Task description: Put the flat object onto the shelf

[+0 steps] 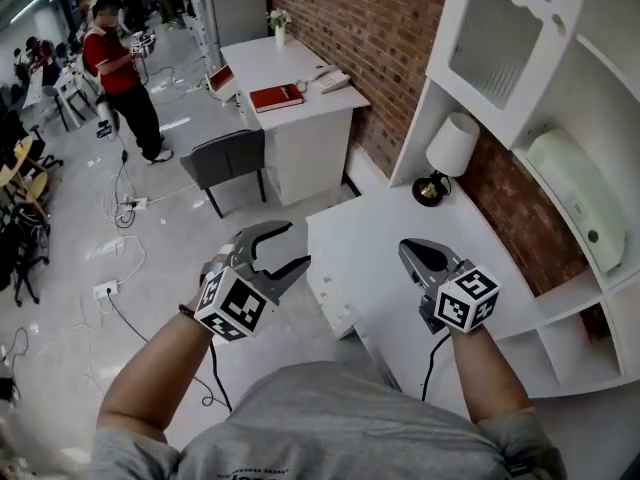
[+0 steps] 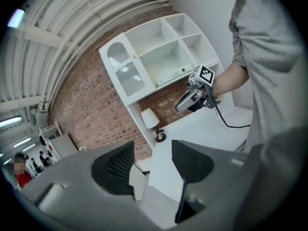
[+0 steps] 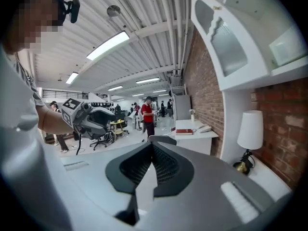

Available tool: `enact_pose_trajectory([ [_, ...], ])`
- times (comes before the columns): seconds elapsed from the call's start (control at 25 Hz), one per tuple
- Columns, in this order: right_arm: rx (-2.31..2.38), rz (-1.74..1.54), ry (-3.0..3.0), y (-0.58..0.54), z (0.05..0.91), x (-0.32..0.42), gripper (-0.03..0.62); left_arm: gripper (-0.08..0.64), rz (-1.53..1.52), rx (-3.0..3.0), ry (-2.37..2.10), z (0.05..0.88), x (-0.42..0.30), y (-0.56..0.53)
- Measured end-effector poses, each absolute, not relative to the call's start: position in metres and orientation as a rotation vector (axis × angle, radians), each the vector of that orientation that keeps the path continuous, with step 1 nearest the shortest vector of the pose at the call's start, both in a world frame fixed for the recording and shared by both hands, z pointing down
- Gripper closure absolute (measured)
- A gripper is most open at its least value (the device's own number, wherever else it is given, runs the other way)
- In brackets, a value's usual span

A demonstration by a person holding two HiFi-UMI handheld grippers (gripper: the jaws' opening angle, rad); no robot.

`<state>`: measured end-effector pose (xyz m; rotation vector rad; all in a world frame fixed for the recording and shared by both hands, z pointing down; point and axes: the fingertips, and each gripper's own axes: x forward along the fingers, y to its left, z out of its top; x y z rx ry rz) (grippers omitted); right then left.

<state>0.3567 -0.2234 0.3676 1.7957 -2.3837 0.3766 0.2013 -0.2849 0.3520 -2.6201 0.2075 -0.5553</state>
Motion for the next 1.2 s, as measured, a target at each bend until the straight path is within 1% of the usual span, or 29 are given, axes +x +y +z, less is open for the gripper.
enact_pose_trajectory([
  [0.28,1.501,0.374,-2.523,-0.278,0.389,0.255,0.581,0.416,-0.504,-2.851,0.605,0.389,0.069,-0.305],
  [0.48,1.288,0.382,-2.591,-0.301,0.417,0.175,0.581,0.485,-0.427,-3.021,0.926,0.435,-0.022,-0.297],
  [0.68,1.151,0.375,-2.620,-0.313,0.449,0.113,0.581,0.560,-0.343,-3.121,1.200,0.481,-0.089,-0.287],
  [0.92,1.006,0.439,-2.631,-0.306,0.492,0.065,0.583,0.560,-0.241,-3.263,1.439,0.517,-0.130,-0.259],
  [1.2,0.954,0.539,-2.607,-0.293,0.531,0.050,0.583,0.560,-0.261,-3.296,1.522,0.537,-0.143,-0.250],
])
